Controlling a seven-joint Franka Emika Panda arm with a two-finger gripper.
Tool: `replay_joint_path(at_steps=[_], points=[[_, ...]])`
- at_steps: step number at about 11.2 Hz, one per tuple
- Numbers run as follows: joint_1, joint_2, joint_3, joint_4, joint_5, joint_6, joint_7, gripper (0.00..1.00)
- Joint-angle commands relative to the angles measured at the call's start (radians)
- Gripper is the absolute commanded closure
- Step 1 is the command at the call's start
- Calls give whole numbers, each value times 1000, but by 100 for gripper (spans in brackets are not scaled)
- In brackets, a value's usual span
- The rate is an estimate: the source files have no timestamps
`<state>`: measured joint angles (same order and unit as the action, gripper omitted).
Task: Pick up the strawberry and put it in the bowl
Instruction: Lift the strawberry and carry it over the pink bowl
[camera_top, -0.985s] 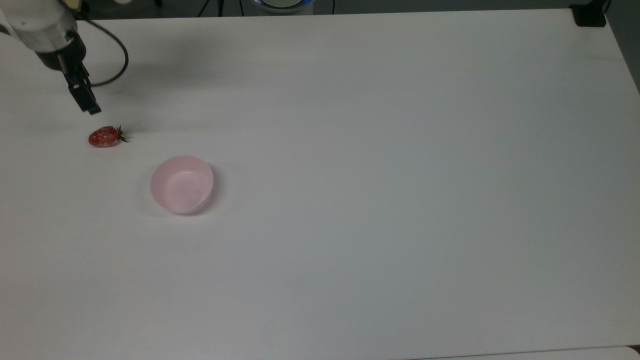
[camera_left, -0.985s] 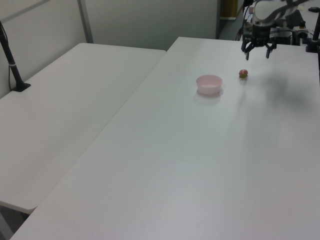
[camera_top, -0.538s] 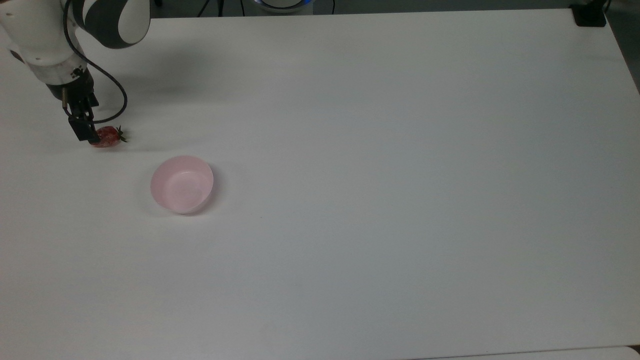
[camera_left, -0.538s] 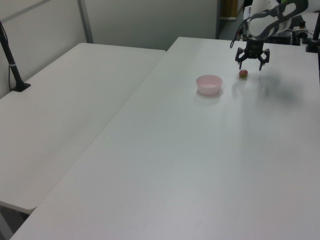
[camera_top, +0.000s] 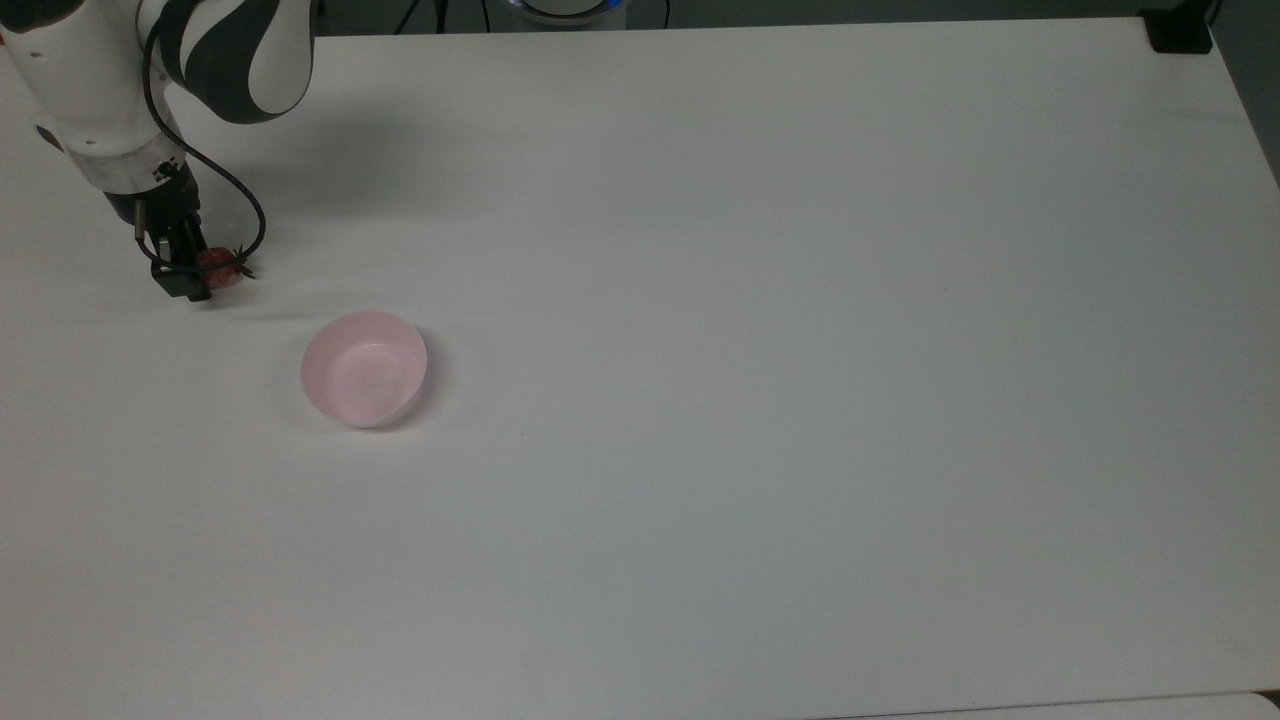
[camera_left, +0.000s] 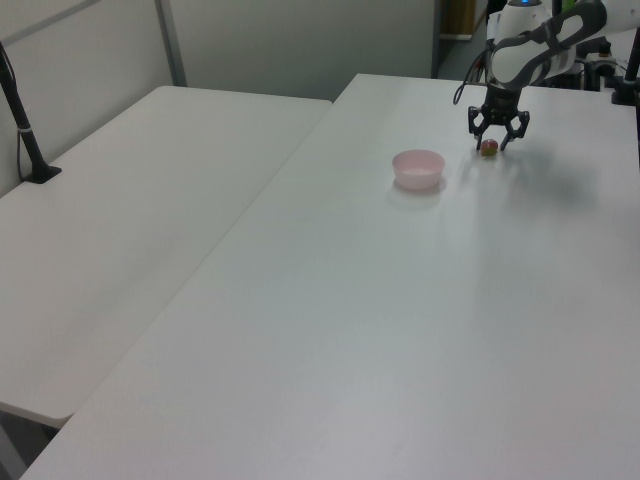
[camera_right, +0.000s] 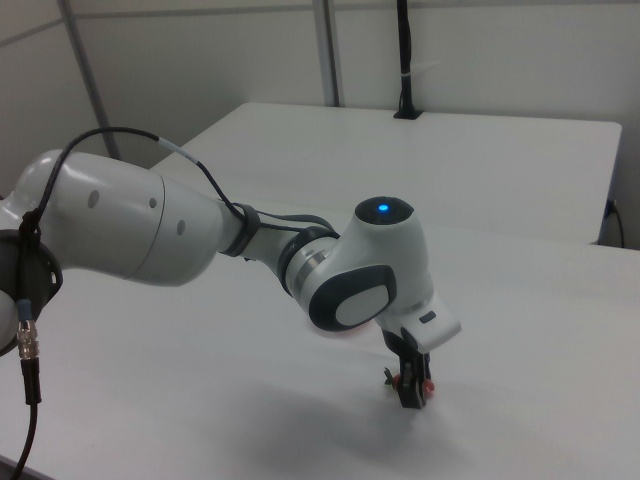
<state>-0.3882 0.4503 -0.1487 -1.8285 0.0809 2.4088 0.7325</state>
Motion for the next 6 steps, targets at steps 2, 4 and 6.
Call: replay_joint_path(at_steps=[2,4,6], points=[[14,-2,38,5,7,13,-25,76],[14,-7,40,12,7,10,-56,84],[14,-19,40,29,7,3,-58,84]])
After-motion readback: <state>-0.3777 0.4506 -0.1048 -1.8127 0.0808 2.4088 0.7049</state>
